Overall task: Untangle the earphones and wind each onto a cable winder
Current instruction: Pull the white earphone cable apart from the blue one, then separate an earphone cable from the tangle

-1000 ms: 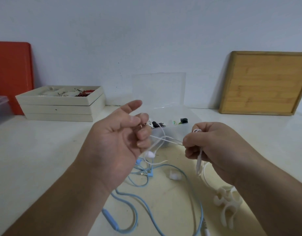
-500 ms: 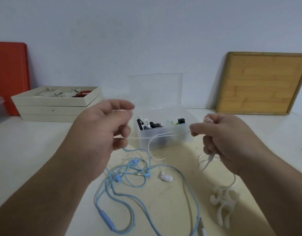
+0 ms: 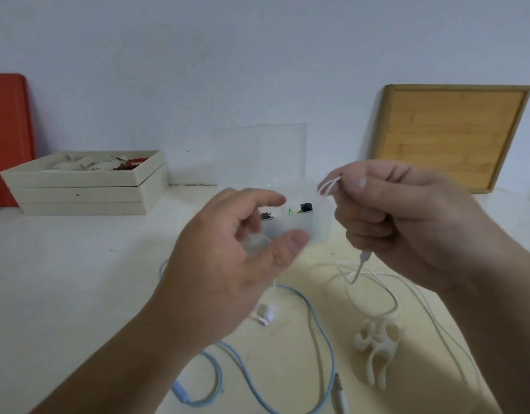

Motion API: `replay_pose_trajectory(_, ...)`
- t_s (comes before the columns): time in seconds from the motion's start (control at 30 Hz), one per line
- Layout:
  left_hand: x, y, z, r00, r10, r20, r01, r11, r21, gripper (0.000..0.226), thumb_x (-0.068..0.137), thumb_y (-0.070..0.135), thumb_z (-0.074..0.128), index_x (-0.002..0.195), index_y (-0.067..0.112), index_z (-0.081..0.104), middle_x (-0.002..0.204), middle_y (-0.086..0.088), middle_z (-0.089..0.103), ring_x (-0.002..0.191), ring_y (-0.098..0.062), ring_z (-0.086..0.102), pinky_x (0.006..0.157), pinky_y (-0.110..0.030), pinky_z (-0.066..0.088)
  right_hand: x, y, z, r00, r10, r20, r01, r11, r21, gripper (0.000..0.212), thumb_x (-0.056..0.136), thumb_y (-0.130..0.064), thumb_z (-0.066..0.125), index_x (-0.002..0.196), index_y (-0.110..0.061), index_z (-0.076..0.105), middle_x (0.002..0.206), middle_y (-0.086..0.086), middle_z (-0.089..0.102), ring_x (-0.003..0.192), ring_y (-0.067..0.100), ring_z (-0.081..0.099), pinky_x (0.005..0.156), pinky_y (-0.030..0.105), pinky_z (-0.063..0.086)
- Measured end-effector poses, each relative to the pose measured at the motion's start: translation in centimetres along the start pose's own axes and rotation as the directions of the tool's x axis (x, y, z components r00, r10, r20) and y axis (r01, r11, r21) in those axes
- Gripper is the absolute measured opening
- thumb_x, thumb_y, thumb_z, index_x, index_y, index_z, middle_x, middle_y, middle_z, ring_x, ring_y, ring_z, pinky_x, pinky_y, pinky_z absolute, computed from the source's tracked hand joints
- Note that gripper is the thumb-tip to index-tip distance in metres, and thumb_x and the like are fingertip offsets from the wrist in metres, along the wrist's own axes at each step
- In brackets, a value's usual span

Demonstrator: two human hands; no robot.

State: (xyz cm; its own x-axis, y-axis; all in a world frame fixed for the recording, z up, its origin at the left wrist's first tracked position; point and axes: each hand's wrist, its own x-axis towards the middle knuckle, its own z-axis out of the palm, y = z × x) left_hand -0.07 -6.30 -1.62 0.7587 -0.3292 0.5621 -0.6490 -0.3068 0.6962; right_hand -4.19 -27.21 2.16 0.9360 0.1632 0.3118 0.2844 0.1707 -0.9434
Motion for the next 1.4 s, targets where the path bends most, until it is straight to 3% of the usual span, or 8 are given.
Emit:
replay_pose_trajectory(0.13, -0.7, 1.6, 1.2, 0.926, -0.075, 0.371, 0.210, 0.917, -0.339, 0.041, 0.082, 0.059, 0.057, 0.117, 0.039, 0.064, 0.094, 0.008, 0.076, 0.092, -0.010, 0.071, 0.072, -0.039, 0.055, -0.1, 0.3, 0.9, 0.996, -0.006, -0.084, -0.018, 0.961, -0.275, 0.013, 0.080, -0.022, 0.067, 0.074, -0.017, 0.078, 0.048, -0.005, 0.038, 0.046, 0.010, 0.027, 0.045, 0.022, 0.025)
replay_pose_trajectory(0.37, 0.7, -0.4, -0.1, 0.924, -0.371, 0.093, 0.380, 0.865, -0.328, 0.036, 0.100, 0.028, 0.056, 0.067, 0.024, 0.068, 0.053, -0.006, 0.056, 0.056, -0.018, 0.059, 0.061, -0.028, 0.049, 0.6, -0.7, -3.9, 0.692, -0.005, -0.722, -0.001, 1.000, -0.008, 0.022, 0.095, -0.016, 0.061, 0.074, -0.011, 0.063, 0.041, -0.007, 0.030, 0.035, 0.008, 0.021, 0.036, 0.016, 0.017)
replay_pose_trajectory(0.6, -0.1, -0.5, 1.1, 0.928, -0.282, 0.246, 0.348, 0.891, -0.291, 0.030, 0.102, 0.014, 0.051, 0.078, 0.018, 0.069, 0.056, -0.005, 0.046, 0.050, -0.021, 0.044, 0.046, -0.025, 0.041, 0.2, -1.2, -6.4, 0.456, 0.156, -0.876, 0.008, 0.984, 0.180, 0.028, 0.093, -0.018, 0.056, 0.066, -0.017, 0.052, 0.043, -0.006, 0.026, 0.039, 0.012, 0.016, 0.039, 0.021, 0.014)
replay_pose_trajectory(0.8, -1.3, 0.4, 3.3, 0.953, -0.045, 0.300, 0.056, 0.998, -0.029, 0.041, 0.086, 0.044, 0.057, 0.126, 0.049, 0.053, 0.125, 0.032, 0.056, 0.119, 0.016, 0.050, 0.098, -0.013, 0.043, -0.3, -2.0, -7.6, 0.573, 0.127, -0.810, 0.018, 0.986, 0.168, 0.026, 0.093, -0.015, 0.052, 0.067, -0.017, 0.052, 0.050, -0.004, 0.031, 0.041, 0.011, 0.019, 0.040, 0.021, 0.016)
replay_pose_trajectory(0.97, -1.3, 4.5, 5.9, 0.853, 0.171, 0.493, -0.250, 0.963, 0.099, 0.017, 0.092, 0.024, 0.060, 0.098, 0.029, 0.075, 0.089, 0.017, 0.067, 0.088, -0.002, 0.063, 0.075, -0.014, 0.046, -1.6, -2.8, -6.8, 0.790, 0.192, -0.583, -0.456, 0.820, -0.347, 0.021, 0.094, -0.017, 0.064, 0.078, -0.006, 0.072, 0.049, -0.003, 0.044, 0.048, 0.011, 0.029, 0.046, 0.023, 0.021)
replay_pose_trajectory(1.17, -1.3, 9.1, 13.6, 0.730, 0.134, 0.670, -0.264, 0.960, 0.097, 0.037, 0.097, 0.028, 0.061, 0.133, 0.034, 0.057, 0.127, 0.012, 0.054, 0.109, -0.009, 0.054, 0.093, -0.022, 0.041, -3.1, -4.6, -7.7, 0.854, 0.075, -0.515, -0.350, 0.815, -0.462, 0.020, 0.091, -0.022, 0.070, 0.076, -0.011, 0.077, 0.047, -0.007, 0.045, 0.048, 0.012, 0.034, 0.049, 0.025, 0.028)
replay_pose_trajectory(1.3, -1.5, 10.7, 17.0, 0.510, 0.215, 0.833, -0.534, 0.838, 0.110, 0.020, 0.088, 0.011, 0.067, 0.080, 0.021, 0.052, 0.094, 0.003, 0.045, 0.103, -0.026, 0.052, 0.087, -0.036, 0.045, -3.0, -4.2, -7.8, 0.861, 0.108, -0.497, -0.354, 0.828, -0.434, 0.020, 0.092, -0.020, 0.070, 0.077, -0.010, 0.077, 0.047, -0.007, 0.044, 0.049, 0.012, 0.034, 0.048, 0.025, 0.028)
replay_pose_trajectory(1.4, -0.9, 9.9, 19.2, 0.573, 0.015, 0.820, -0.407, 0.873, 0.268, 0.018, 0.099, 0.001, 0.047, 0.112, 0.003, 0.060, 0.078, 0.006, 0.030, 0.115, -0.033, 0.054, 0.098, -0.041, 0.042, -2.7, -3.7, -8.0, 0.863, 0.132, -0.487, -0.375, 0.814, -0.443, 0.018, 0.092, -0.020, 0.070, 0.080, -0.009, 0.078, 0.045, -0.008, 0.045, 0.045, 0.011, 0.034, 0.047, 0.025, 0.028)
